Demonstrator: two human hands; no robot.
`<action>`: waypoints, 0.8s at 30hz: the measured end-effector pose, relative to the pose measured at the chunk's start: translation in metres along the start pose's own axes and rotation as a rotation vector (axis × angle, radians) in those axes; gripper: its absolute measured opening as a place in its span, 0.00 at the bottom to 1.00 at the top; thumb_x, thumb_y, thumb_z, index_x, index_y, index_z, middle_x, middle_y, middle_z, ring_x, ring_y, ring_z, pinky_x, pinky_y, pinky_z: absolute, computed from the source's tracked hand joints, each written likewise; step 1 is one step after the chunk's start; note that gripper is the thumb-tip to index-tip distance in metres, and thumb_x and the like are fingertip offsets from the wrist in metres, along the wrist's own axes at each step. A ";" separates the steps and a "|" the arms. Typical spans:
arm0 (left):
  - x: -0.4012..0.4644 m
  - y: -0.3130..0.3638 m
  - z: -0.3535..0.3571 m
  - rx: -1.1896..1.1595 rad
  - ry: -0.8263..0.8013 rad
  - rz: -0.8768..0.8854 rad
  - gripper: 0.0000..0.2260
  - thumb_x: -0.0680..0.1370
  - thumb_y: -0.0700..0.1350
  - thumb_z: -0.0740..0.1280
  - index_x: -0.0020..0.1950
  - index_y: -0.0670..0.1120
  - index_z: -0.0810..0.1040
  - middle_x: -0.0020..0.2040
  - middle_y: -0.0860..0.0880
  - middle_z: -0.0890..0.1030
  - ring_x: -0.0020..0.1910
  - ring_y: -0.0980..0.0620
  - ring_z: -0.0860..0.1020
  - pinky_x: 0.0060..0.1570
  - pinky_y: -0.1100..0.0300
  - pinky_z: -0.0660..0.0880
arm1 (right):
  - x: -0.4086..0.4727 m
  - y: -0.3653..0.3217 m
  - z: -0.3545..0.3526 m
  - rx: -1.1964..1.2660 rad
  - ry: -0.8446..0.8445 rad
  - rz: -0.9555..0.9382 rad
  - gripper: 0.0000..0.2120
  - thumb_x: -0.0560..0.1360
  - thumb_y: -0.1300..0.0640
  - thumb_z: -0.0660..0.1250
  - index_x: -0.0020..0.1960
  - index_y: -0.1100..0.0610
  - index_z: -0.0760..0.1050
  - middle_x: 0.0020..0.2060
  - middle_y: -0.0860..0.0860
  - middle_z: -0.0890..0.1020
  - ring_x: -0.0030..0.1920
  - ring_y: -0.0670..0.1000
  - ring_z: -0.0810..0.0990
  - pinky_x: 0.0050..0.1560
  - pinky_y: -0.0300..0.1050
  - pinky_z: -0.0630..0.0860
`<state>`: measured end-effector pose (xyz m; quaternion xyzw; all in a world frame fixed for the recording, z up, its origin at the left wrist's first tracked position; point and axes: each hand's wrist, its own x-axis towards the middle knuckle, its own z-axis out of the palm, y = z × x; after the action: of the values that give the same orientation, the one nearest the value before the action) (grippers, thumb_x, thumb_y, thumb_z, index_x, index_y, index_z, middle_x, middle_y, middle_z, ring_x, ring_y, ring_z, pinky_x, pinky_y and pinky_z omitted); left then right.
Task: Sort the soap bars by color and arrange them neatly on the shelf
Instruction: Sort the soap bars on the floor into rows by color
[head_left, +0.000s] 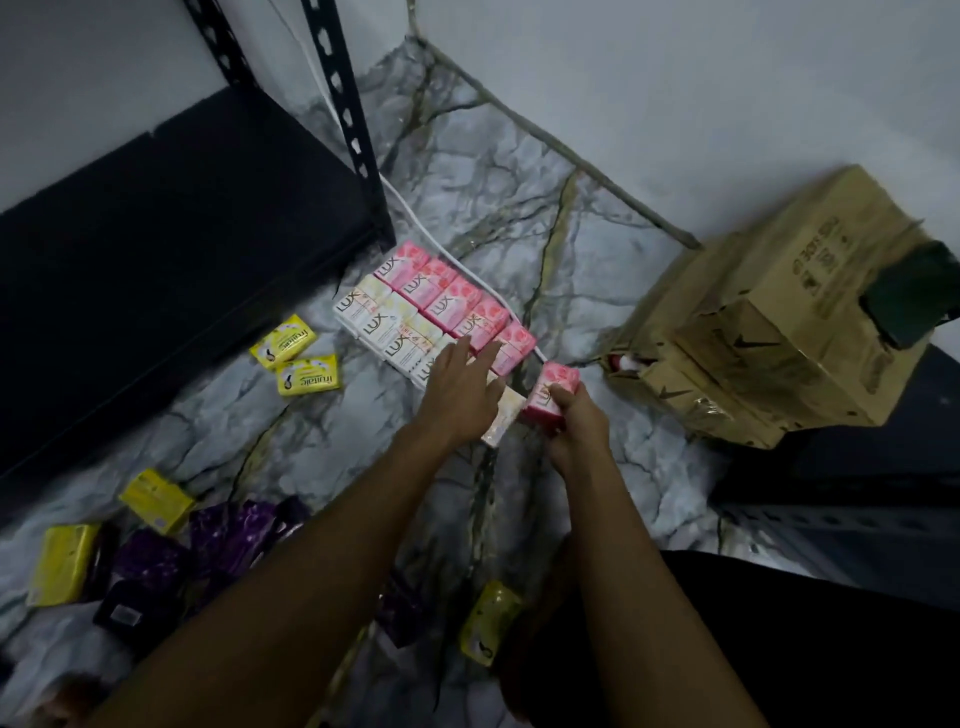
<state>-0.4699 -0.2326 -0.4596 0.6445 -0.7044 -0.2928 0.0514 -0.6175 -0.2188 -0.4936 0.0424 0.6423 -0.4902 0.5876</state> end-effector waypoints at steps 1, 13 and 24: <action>0.008 -0.004 0.003 0.072 -0.029 0.005 0.27 0.84 0.54 0.59 0.81 0.52 0.55 0.81 0.39 0.51 0.79 0.38 0.48 0.76 0.43 0.47 | 0.012 0.000 0.004 -0.026 0.007 0.002 0.18 0.75 0.67 0.67 0.65 0.58 0.78 0.56 0.61 0.82 0.43 0.56 0.82 0.35 0.47 0.80; 0.027 -0.037 0.037 0.353 -0.208 0.105 0.38 0.79 0.66 0.58 0.80 0.60 0.37 0.78 0.44 0.29 0.76 0.36 0.30 0.74 0.35 0.39 | 0.055 0.003 0.023 -0.001 0.071 -0.127 0.17 0.77 0.66 0.66 0.65 0.59 0.78 0.52 0.59 0.83 0.46 0.57 0.82 0.52 0.57 0.81; 0.028 -0.034 0.037 0.362 -0.218 0.095 0.39 0.79 0.66 0.60 0.81 0.59 0.38 0.79 0.43 0.31 0.77 0.37 0.32 0.74 0.35 0.40 | 0.038 0.012 0.060 -0.505 0.166 -0.382 0.24 0.83 0.54 0.56 0.77 0.57 0.59 0.71 0.60 0.65 0.70 0.61 0.67 0.69 0.58 0.69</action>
<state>-0.4614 -0.2456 -0.5145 0.5739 -0.7765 -0.2269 -0.1277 -0.5789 -0.2728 -0.5202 -0.1861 0.7857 -0.4114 0.4228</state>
